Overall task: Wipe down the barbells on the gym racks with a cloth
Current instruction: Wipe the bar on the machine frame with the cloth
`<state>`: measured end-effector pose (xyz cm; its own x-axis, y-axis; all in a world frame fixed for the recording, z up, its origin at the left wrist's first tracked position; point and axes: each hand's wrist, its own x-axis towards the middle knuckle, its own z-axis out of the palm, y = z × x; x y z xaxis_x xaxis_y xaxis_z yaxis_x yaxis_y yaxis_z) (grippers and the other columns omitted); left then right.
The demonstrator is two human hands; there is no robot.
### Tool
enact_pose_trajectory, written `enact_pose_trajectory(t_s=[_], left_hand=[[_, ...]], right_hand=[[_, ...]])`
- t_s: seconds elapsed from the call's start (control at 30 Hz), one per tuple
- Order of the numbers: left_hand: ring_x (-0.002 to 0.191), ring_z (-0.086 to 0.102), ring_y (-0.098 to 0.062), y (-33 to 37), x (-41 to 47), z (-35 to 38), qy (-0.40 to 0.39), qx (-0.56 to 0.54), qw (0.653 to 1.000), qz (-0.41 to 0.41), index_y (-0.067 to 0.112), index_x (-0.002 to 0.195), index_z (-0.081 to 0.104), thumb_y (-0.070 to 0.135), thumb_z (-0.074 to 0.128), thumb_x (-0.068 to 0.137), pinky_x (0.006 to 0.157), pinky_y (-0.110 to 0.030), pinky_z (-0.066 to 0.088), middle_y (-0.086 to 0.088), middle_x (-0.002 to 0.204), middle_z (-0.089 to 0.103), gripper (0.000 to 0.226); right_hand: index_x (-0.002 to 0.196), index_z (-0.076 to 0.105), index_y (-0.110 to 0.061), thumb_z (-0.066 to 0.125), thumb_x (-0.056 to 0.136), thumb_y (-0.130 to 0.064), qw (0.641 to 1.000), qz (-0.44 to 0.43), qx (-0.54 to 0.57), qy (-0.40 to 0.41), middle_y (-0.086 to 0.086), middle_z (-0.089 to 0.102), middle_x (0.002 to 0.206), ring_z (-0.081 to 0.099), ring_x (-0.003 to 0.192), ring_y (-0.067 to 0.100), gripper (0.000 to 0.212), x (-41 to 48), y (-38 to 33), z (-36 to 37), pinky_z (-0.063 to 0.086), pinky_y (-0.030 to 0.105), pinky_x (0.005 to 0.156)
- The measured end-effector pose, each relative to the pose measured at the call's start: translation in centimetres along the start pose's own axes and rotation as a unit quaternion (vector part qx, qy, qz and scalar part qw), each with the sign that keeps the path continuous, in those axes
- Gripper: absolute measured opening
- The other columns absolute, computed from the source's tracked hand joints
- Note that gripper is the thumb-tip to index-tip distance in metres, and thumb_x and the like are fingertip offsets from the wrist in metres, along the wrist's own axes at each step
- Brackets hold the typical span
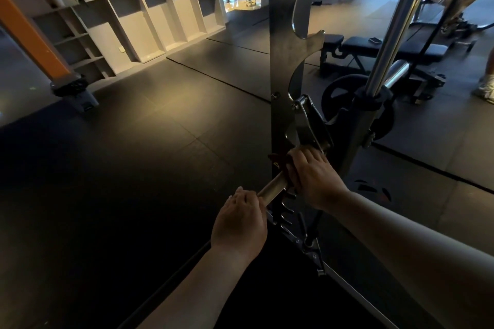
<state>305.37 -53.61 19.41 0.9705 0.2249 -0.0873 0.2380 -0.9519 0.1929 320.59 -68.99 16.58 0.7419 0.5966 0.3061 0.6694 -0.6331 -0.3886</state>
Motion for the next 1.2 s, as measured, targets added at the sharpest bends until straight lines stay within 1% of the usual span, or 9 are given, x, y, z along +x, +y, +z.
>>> enact_pose_trajectory(t_s=[0.13, 0.33, 0.5, 0.67, 0.77, 0.83, 1.0, 1.13, 1.2], left_hand=[[0.15, 0.032, -0.024, 0.5, 0.3, -0.3, -0.007, 0.003, 1.0, 0.005, 0.011, 0.139, 0.046, 0.032, 0.033, 0.108, 0.121, -0.035, 0.031, -0.013, 0.15, 0.047, 0.039], [0.147, 0.036, -0.02, 0.5, 0.6, 0.2, 0.006, -0.016, 1.0, -0.005, 0.012, 0.139, 0.047, 0.036, 0.031, 0.106, 0.119, -0.032, 0.034, -0.011, 0.148, 0.051, 0.043], [0.148, 0.036, -0.021, 0.4, 0.6, 0.2, -0.009, -0.013, 1.0, -0.014, 0.013, 0.139, 0.046, 0.035, 0.036, 0.105, 0.119, -0.036, 0.036, -0.012, 0.149, 0.049, 0.042], [0.148, 0.036, -0.02, 0.7, 0.5, 0.2, 0.01, -0.018, 1.0, -0.016, 0.013, 0.137, 0.048, 0.032, 0.038, 0.105, 0.12, -0.035, 0.034, -0.011, 0.148, 0.051, 0.039], [0.147, 0.036, -0.02, 0.9, 0.4, 0.3, 0.021, -0.015, 0.999, -0.019, 0.012, 0.138, 0.048, 0.032, 0.039, 0.105, 0.12, -0.035, 0.033, -0.012, 0.149, 0.05, 0.039], [0.147, 0.037, -0.02, 0.9, 0.2, 0.1, 0.023, -0.014, 0.999, -0.017, 0.013, 0.138, 0.048, 0.032, 0.038, 0.106, 0.12, -0.034, 0.033, -0.012, 0.149, 0.05, 0.039], [0.145, 0.041, -0.02, 0.8, 0.3, 0.1, 0.023, -0.015, 1.0, -0.009, 0.015, 0.136, 0.047, 0.035, 0.036, 0.106, 0.116, -0.033, 0.038, -0.011, 0.147, 0.051, 0.037], [0.145, 0.04, -0.02, 0.8, 0.3, 0.2, 0.03, -0.012, 0.999, -0.013, 0.015, 0.138, 0.047, 0.036, 0.036, 0.106, 0.117, -0.031, 0.036, -0.011, 0.149, 0.05, 0.04], [0.146, 0.039, -0.02, 0.8, 0.4, 0.3, 0.023, -0.013, 1.0, -0.012, 0.014, 0.14, 0.046, 0.037, 0.035, 0.106, 0.118, -0.032, 0.036, -0.012, 0.149, 0.049, 0.042]], right_hand=[[0.119, 0.06, -0.017, 0.044, 0.106, -0.036, 0.999, 0.028, -0.016, 0.005, 0.006, 0.067, 0.12, 0.058, 0.122, 0.026, 0.028, 1.7, -0.5, -0.1, 0.034, 0.041, 0.112], [0.147, 0.049, -0.009, 0.042, 0.104, -0.038, 0.999, -0.012, 0.036, 0.036, 0.011, 0.047, 0.152, 0.031, 0.15, 0.033, 0.053, -2.2, 1.3, 2.4, 0.027, 0.046, 0.122], [0.134, 0.059, -0.01, 0.035, 0.106, -0.041, 0.998, -0.044, -0.022, 0.029, 0.012, 0.06, 0.136, 0.051, 0.135, 0.033, 0.048, -0.3, 1.5, 0.4, 0.03, 0.04, 0.117], [0.147, 0.048, -0.011, 0.041, 0.105, -0.035, 0.995, 0.062, 0.071, 0.04, 0.01, 0.043, 0.154, 0.021, 0.153, 0.031, 0.049, -1.2, -1.5, 1.8, 0.019, 0.052, 0.127], [0.156, 0.037, -0.016, 0.061, 0.099, -0.03, 0.998, -0.007, 0.067, 0.003, 0.003, 0.032, 0.163, 0.006, 0.157, 0.027, 0.064, -3.1, -1.9, 2.4, 0.012, 0.049, 0.125], [0.156, 0.037, -0.017, 0.065, 0.097, -0.032, 0.998, -0.056, 0.036, -0.011, 0.004, 0.036, 0.161, 0.012, 0.157, 0.027, 0.067, -2.9, -0.7, 1.6, 0.016, 0.049, 0.126], [0.147, 0.046, -0.019, 0.031, 0.106, -0.042, 0.999, -0.015, -0.022, 0.035, 0.004, 0.049, 0.153, 0.029, 0.153, 0.02, 0.049, -0.8, 1.6, 0.1, -0.01, 0.034, 0.127], [0.156, 0.035, -0.014, 0.064, 0.093, -0.035, 0.997, 0.044, 0.044, 0.036, 0.006, 0.033, 0.163, 0.009, 0.158, 0.024, 0.072, -2.4, -0.9, 1.8, 0.003, 0.046, 0.129], [0.156, 0.036, -0.009, 0.06, 0.088, -0.035, 0.996, 0.038, 0.058, 0.055, 0.01, 0.032, 0.163, 0.007, 0.157, 0.026, 0.076, -3.6, -1.5, 2.6, 0.012, 0.051, 0.128]])
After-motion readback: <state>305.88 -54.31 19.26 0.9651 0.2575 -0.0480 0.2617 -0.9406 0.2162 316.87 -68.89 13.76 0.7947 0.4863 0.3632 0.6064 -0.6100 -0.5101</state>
